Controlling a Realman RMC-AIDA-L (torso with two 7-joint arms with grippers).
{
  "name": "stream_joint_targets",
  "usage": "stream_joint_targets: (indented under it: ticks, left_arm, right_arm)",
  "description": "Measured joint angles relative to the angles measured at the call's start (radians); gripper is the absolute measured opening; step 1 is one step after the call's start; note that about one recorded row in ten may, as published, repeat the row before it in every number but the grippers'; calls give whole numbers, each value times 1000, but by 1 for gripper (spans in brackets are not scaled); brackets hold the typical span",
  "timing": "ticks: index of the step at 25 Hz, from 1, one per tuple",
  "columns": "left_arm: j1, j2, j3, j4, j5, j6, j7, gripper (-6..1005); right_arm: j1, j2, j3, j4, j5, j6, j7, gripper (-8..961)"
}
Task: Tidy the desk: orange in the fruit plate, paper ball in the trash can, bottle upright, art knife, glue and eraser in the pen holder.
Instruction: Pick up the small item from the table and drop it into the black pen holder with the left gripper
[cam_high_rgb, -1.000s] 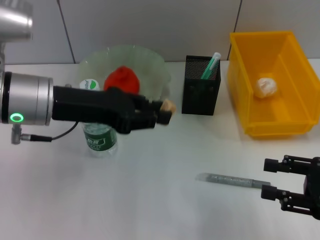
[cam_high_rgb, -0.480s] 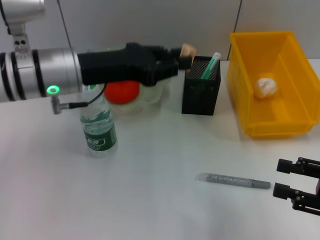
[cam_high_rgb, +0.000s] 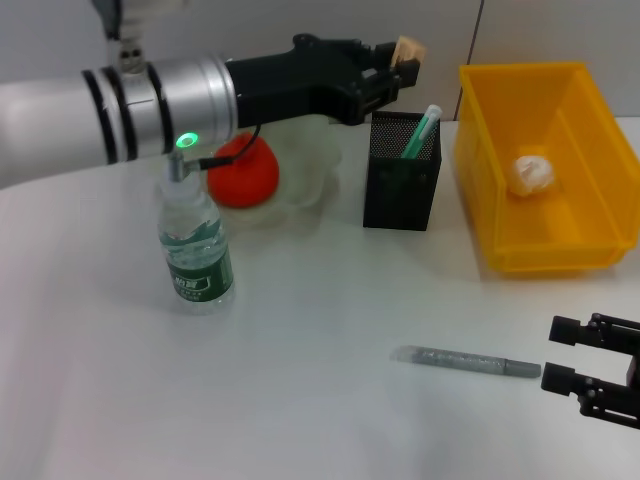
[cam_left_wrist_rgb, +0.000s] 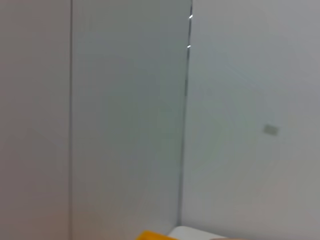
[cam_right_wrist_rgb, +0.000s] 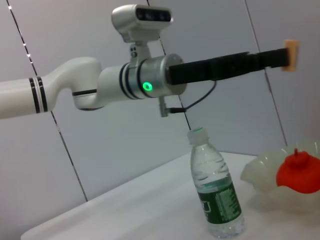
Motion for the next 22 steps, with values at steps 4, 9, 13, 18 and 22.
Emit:
stream_joint_targets:
  ticks: [4, 9, 13, 18, 22]
  left_arm:
    - [-25, 0, 16, -6, -1, -57, 10, 269]
    - [-60, -1, 106, -19, -46, -193, 9, 269]
    - [-119, -1, 186, -59, -62, -301, 1, 269]
    - [-174, -1, 220, -116, -63, -363, 0, 269]
    - [-194, -2, 253, -141, -66, -433, -3, 269]
  right_arm:
    - [7, 0, 0, 1, -2, 3, 0, 630]
    - [14, 0, -1, 14, -3, 17, 0, 630]
    - [23, -3, -9, 23, -3, 28, 0, 630]
    - [29, -3, -9, 23, -3, 28, -1, 630]
    - [31, -2, -9, 23, -4, 28, -2, 630]
